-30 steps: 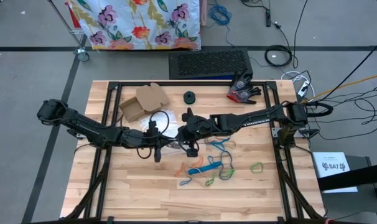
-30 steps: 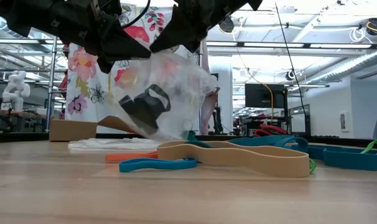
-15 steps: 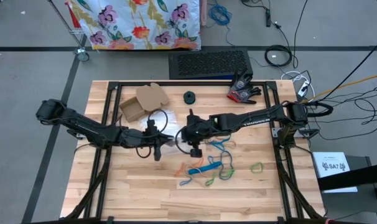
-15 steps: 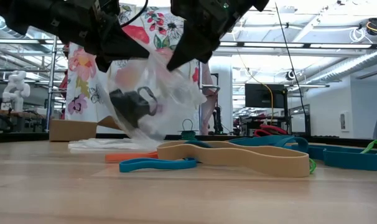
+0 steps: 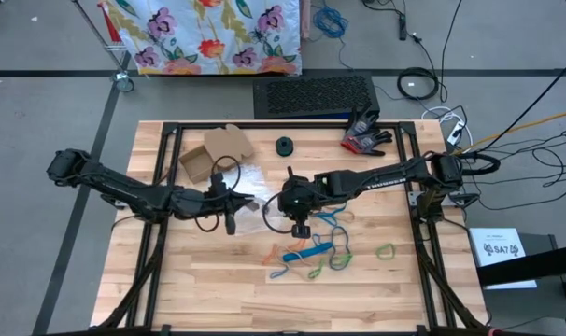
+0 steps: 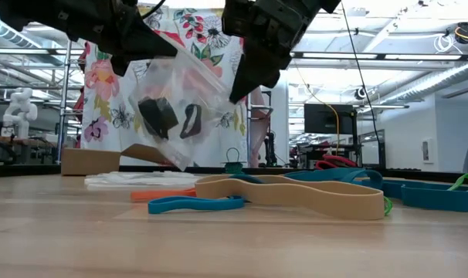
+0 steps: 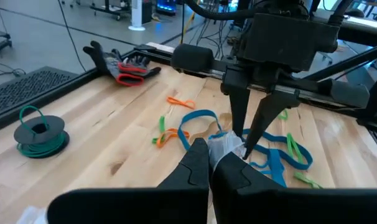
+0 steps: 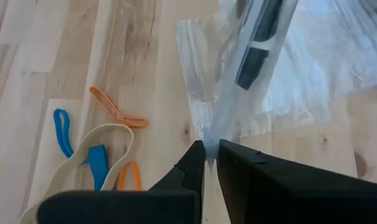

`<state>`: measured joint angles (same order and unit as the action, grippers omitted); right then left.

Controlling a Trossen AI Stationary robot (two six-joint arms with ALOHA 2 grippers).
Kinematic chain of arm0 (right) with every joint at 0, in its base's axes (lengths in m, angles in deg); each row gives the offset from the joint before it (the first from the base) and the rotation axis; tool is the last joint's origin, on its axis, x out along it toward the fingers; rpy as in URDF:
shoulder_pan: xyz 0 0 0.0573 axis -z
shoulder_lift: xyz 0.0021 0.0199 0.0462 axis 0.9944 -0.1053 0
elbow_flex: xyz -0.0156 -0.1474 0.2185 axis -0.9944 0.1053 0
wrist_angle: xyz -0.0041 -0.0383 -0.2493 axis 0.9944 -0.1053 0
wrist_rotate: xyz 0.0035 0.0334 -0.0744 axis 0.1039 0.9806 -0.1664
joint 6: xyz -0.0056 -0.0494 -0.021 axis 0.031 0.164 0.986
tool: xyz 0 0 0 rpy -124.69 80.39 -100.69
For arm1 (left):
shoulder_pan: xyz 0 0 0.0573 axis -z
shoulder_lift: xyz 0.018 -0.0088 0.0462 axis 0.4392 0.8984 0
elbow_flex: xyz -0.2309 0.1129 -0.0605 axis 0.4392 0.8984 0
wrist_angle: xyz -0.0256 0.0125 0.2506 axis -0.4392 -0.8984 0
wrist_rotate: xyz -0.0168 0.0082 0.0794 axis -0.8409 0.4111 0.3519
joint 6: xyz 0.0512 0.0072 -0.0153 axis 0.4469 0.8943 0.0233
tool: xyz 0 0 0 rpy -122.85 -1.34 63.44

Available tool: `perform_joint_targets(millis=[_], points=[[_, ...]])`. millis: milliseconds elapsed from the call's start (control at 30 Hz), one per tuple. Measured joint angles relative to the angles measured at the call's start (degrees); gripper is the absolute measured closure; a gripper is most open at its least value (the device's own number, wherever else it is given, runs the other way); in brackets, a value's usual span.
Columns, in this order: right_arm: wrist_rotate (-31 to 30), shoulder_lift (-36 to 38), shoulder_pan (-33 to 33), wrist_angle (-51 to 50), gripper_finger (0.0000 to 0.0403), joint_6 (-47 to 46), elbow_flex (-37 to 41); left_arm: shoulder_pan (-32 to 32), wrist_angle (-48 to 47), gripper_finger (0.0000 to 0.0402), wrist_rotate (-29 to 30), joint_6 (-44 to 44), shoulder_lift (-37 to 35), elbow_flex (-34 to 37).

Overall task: Sort rubber bands
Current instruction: Close the transparent zip bag

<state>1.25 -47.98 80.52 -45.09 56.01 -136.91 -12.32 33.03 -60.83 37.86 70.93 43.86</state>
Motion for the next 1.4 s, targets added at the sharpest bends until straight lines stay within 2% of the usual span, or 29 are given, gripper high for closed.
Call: perform_joint_targets(millis=[300,533,700,833,1000,1100,1200,1267,1367,1400], points=[[1.1,0.0,-0.1,0.0,0.0375,0.3,0.1,0.0,-1.9,0.0401,-1.3,-1.1,-0.4,0.0],[1.2,-0.2,-0.2,0.1,0.0303,1.5,0.3,0.0,-4.8,0.0401,-1.7,-3.6,-0.2,-0.1],[-2.9,-0.2,-0.1,6.3,0.0254,3.1,0.3,0.0,-8.2,0.0401,-1.8,-5.1,-0.1,-0.1],[-3.6,-0.2,-0.1,12.8,0.0232,5.5,0.3,0.1,-10.0,0.0401,-2.3,-7.1,-0.1,-0.1],[-3.6,-0.2,0.1,17.4,0.0226,6.5,0.2,0.2,-8.5,0.0401,-3.3,-7.7,-0.1,-0.1],[-3.9,-0.2,0.7,17.3,0.0235,6.5,0.2,0.2,-6.1,0.0401,-4.4,-7.4,-0.1,-0.1],[-6.3,-0.2,1.2,16.1,0.0264,6.4,0.2,0.2,-5.1,0.0401,-5.9,-6.3,-0.1,-0.1],[-6.6,-0.2,1.3,16.1,0.0300,7.2,0.2,0.2,-4.8,0.0402,-6.1,-6.3,-0.1,-0.1],[-6.7,-0.2,1.2,16.1,0.0377,9.0,0.2,0.2,-5.0,0.0395,-6.1,-6.2,-0.1,-0.1],[-7.0,-0.2,1.2,16.1,0.0389,9.0,0.2,0.2,-4.9,0.0391,-6.1,-6.2,-0.1,-0.1]])
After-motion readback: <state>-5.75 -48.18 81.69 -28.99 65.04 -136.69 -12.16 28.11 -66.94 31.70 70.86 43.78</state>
